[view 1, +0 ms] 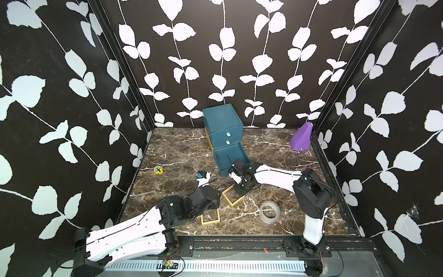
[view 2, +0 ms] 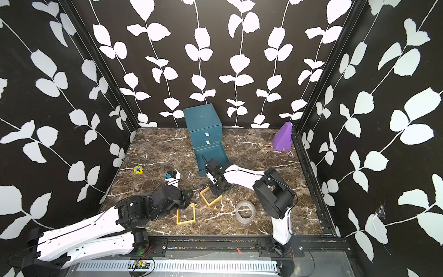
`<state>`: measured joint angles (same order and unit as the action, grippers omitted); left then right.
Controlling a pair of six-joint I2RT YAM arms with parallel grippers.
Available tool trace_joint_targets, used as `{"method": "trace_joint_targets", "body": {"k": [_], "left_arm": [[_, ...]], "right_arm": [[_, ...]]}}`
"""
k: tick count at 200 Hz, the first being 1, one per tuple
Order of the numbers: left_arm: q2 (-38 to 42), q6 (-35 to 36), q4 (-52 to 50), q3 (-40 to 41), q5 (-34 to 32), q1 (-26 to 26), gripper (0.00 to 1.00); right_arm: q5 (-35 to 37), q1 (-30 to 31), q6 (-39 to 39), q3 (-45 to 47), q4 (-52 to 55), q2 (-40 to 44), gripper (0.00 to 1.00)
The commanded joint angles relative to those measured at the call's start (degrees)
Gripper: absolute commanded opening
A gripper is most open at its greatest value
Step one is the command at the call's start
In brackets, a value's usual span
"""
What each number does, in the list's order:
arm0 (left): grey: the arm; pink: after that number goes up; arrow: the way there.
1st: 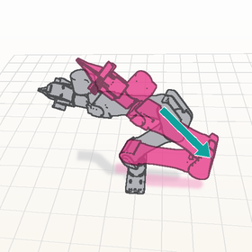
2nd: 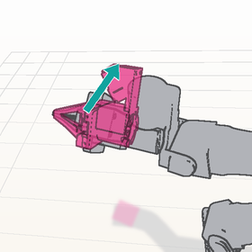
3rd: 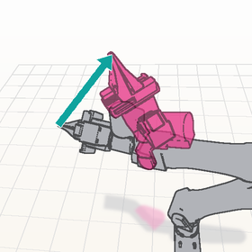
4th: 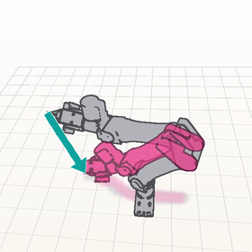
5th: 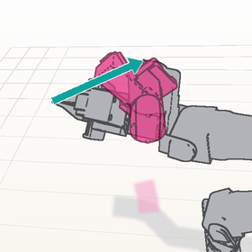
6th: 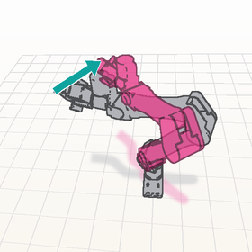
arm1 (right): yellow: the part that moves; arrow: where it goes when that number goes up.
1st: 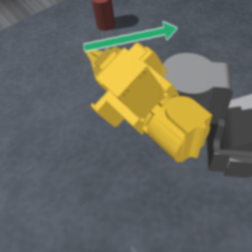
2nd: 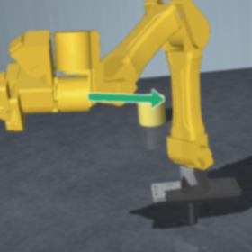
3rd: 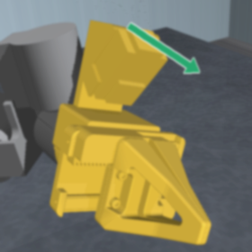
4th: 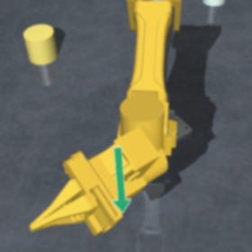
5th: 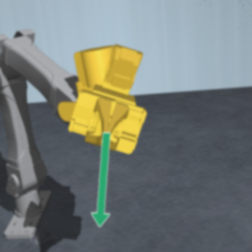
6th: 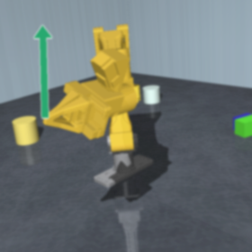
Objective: Place the brooch boxes into the drawer by color
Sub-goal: Pick up the brooch box from the center of the board.
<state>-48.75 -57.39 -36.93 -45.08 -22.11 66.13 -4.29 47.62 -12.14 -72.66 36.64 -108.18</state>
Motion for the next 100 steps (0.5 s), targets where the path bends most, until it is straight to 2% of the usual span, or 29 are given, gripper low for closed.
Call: {"method": "trace_joint_targets", "body": {"k": [1,35,58,77,100], "left_arm": [[-0.3,1.3,-1.3,-2.3,-0.9,0.1,0.45],[0.1,0.5,-1.5,-3.5,-1.7,-1.7,0.46],[0.0,-0.6,3.4,-2.2,4.7,-8.0,0.44],[-3.0,2.1,4.5,-4.9,6.9,-10.6,0.44],[-7.5,4.8,6.7,-7.4,13.2,-15.8,0.44]], "right_arm": [[5.0,0.3,-2.3,1.8,0.4,5.6,0.00],[8.5,-0.4,-6.8,-1.9,3.4,10.0,0.00],[10.0,-2.0,-10.0,-7.5,6.4,9.8,0.00],[11.4,-3.3,-11.9,-11.9,8.1,8.9,0.00],[13.2,-4.9,-13.5,-18.8,10.8,5.3,0.00]]}}
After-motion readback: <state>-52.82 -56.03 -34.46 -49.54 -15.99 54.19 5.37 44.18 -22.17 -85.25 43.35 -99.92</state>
